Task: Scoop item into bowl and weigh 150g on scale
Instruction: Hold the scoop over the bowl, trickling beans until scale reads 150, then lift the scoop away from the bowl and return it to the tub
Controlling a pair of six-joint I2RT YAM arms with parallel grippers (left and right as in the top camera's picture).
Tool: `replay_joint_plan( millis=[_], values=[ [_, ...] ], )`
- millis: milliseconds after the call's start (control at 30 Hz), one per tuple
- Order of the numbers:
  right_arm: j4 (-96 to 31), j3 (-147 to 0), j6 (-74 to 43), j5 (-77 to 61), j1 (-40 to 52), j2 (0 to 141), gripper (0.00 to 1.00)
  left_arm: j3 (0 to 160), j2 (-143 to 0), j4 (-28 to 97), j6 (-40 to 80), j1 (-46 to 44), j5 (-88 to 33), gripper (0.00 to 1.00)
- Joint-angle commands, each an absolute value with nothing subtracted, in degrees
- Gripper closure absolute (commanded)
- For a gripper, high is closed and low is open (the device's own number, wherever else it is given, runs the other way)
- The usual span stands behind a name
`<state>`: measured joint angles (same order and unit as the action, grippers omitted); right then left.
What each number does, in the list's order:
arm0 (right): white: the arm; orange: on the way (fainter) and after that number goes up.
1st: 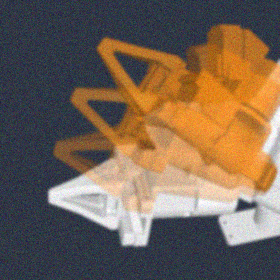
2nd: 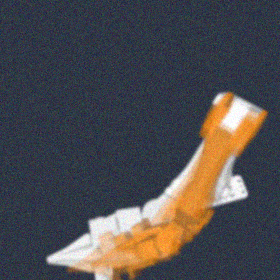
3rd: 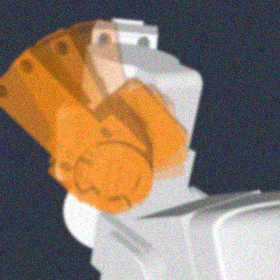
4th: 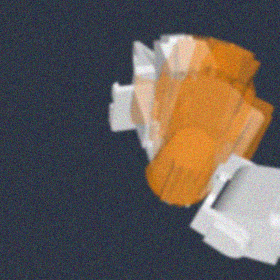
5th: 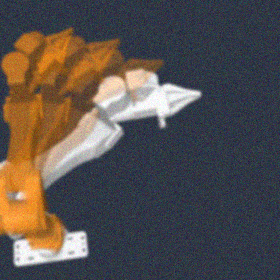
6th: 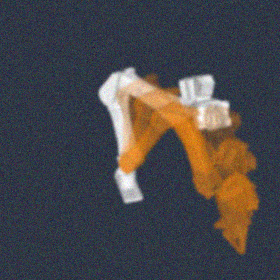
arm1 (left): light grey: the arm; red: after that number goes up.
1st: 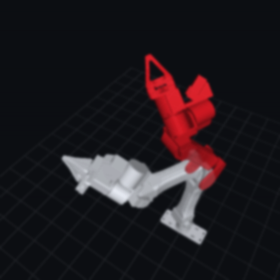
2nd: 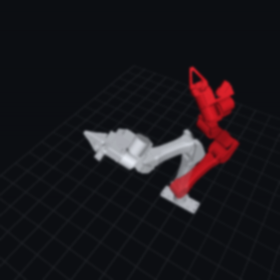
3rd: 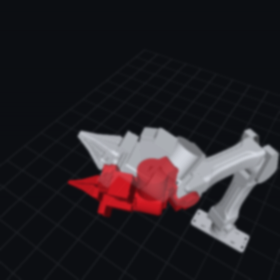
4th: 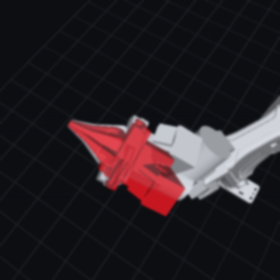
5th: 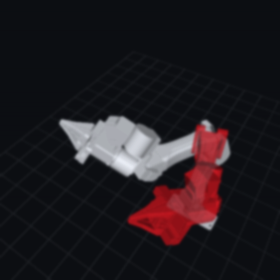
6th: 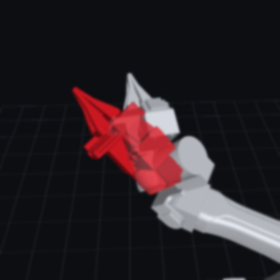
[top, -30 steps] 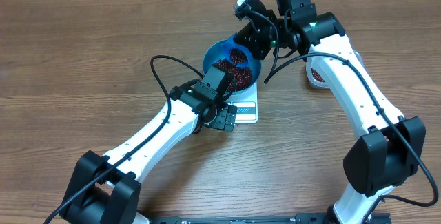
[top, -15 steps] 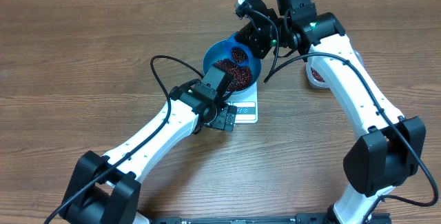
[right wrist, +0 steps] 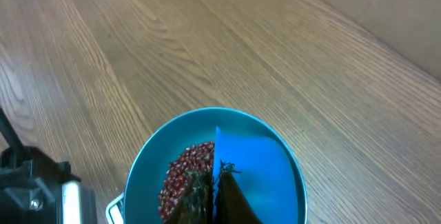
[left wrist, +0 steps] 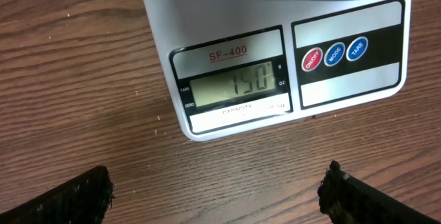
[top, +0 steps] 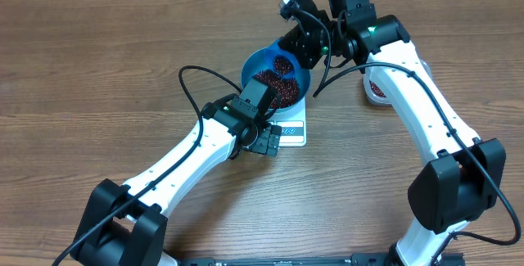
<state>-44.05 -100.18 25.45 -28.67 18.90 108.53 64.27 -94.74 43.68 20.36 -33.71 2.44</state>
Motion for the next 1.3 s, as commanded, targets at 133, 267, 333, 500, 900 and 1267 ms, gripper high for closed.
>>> replay_joint_plan(
  millis=[133,267,333,500,900,1267],
  values=[
    [-43.4,-102.0,23.7,-30.9,19.0,107.5,0.96,65.4,-95.2,43.6,19.1,-33.8,3.4,0.00],
    [-43.6,-102.0,23.7,-28.2,19.1,107.5,0.96,65.4,-95.2,43.6,19.1,-33.8,3.4,0.01],
    [-43.6,-102.0,22.8,-28.6,19.1,107.5,0.96,65.4,-95.2,43.6,19.1,-33.8,3.4,0.00],
    [-43.8,-102.0,22.5,-26.6,19.1,107.5,0.96,65.4,-95.1,43.6,19.1,-33.8,3.4,0.00],
    [-43.7,-102.0,22.4,-29.7,19.0,107.5,0.96,65.4,-95.1,43.6,19.1,-33.8,3.4,0.00],
    [-40.7,-102.0,14.9,-30.3,18.6,107.5,0.96,65.4,-95.1,43.6,19.1,-33.8,3.4,0.00]
  ],
)
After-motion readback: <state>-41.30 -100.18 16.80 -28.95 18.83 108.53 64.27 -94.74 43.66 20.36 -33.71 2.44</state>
